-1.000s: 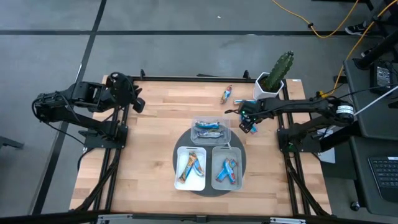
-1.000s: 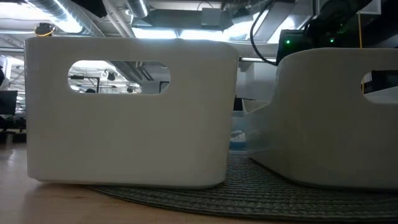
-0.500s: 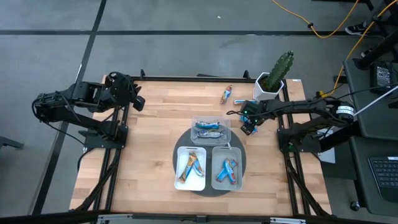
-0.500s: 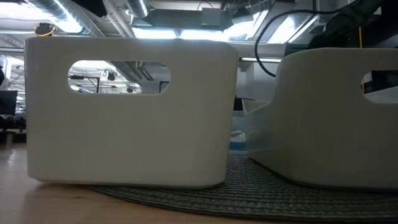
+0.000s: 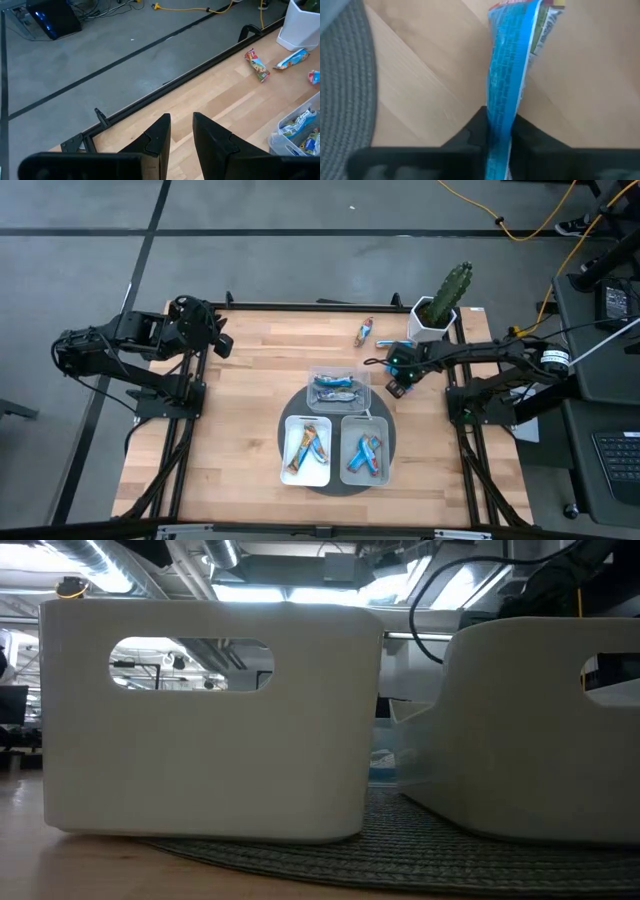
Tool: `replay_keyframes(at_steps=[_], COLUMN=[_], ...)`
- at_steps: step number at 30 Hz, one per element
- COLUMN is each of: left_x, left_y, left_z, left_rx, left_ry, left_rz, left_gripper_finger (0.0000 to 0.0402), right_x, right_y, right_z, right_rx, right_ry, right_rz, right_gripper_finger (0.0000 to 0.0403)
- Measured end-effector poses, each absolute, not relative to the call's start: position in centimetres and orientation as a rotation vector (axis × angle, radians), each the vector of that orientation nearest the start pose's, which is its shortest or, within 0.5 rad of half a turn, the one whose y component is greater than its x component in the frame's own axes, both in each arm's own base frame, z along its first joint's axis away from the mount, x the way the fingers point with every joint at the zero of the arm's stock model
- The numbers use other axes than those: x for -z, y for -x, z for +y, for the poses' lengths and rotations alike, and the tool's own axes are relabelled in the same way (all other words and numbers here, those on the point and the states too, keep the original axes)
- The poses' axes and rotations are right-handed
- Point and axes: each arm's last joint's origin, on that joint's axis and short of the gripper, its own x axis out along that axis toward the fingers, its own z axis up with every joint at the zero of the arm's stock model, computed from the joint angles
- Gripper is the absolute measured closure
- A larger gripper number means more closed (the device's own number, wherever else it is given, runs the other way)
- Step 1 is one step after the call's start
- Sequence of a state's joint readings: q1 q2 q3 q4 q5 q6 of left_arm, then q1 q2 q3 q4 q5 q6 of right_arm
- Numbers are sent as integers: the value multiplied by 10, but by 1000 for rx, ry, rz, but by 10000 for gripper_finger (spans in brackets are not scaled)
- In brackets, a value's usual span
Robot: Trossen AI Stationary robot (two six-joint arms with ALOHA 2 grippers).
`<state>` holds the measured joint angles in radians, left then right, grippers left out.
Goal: Pick and place Granola Bars by type
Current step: Put the red chocolate chip into the grey bin
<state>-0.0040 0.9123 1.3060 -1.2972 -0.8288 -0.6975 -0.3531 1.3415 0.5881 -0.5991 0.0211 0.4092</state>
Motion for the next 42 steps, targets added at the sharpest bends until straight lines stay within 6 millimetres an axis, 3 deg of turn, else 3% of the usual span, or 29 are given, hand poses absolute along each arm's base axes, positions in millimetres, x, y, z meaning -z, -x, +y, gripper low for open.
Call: replay_keyframes(at_steps=[3, 12, 18, 24, 28, 31, 38, 42], left_x=[-393, -393, -393, -393, -393, -393, -393, -393], left_y=[-116, -116, -116, -116, -116, -116, -116, -116], left_z=[21, 21, 21, 21, 21, 21, 21, 21], left_rx=[-1006, -1002, -992, -986, -984, -983, -978, -978], left_ry=[244, 234, 223, 212, 207, 200, 184, 183], left_rz=[534, 540, 552, 559, 562, 566, 574, 574], left_gripper_finger=[327, 327, 327, 327, 327, 327, 327, 327], right_x=[-147, -173, -193, -219, -238, -250, -278, -292], right_y=[-191, -199, -205, -204, -198, -191, -166, -150], right_z=[-71, -73, -70, -61, -54, -48, -34, -28], right_rx=[582, 549, 505, 478, 468, 445, 393, 367], right_ry=[-563, -556, -510, -494, -494, -486, -486, -496], right_rz=[1258, 1309, 1312, 1230, 1142, 1074, 905, 805], right_gripper_finger=[383, 355, 385, 381, 364, 374, 386, 368])
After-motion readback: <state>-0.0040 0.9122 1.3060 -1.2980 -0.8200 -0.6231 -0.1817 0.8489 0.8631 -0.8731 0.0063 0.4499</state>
